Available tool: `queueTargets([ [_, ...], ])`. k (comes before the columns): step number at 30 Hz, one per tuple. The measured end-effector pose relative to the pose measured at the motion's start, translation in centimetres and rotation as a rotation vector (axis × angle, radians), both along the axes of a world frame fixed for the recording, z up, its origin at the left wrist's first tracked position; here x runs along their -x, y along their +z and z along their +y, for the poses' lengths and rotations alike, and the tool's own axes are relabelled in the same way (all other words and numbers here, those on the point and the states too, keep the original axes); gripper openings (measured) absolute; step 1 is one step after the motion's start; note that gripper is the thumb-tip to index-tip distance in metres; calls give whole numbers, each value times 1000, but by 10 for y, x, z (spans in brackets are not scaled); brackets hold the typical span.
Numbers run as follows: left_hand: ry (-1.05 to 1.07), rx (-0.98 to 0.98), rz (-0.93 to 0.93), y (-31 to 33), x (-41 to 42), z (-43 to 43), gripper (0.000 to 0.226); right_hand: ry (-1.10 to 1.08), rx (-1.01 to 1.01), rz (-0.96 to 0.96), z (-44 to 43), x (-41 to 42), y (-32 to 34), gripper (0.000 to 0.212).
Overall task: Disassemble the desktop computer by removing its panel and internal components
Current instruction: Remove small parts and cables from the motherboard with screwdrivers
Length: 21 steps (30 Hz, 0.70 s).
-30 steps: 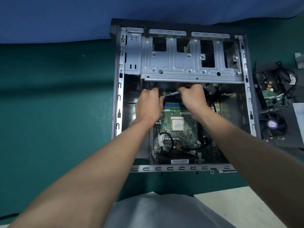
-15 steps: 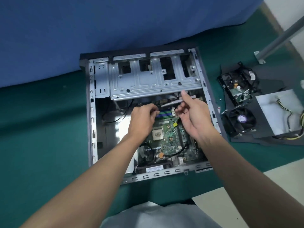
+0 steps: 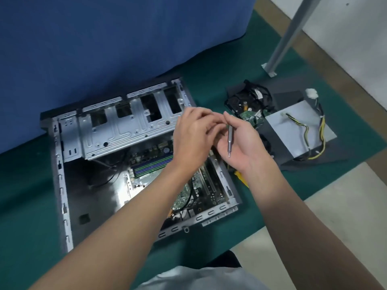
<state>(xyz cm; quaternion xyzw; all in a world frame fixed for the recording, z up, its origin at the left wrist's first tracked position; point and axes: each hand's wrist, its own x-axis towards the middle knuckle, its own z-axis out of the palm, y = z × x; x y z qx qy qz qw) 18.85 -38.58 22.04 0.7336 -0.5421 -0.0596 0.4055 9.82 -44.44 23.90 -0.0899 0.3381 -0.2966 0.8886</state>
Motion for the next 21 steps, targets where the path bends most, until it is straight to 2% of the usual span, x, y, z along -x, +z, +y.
queueTargets([
  [3,-92,-62,-46,-10,17,-5,21,-65,-54,105,-14,21,-8,26],
  [6,-184,-210,-113,-23,24,-4,37,-50,9,390,-20,42,-28,19],
  [8,-248,-312,-173,-31,23,0,44,149,282,798,-15,55,-48,24],
  [10,-304,-370,-251,-38,20,3,40,440,678,1152,-3,65,-72,28],
  [11,-318,-386,-302,-41,18,4,38,578,848,1277,2,70,-84,25],
  [13,-301,-415,-378,-41,15,4,39,786,1020,1453,12,76,-104,15],
  [17,-260,-438,-402,-38,11,1,42,913,1041,1684,17,69,-123,28],
  [21,-276,-449,-400,-37,10,2,40,895,954,1745,11,53,-131,28],
])
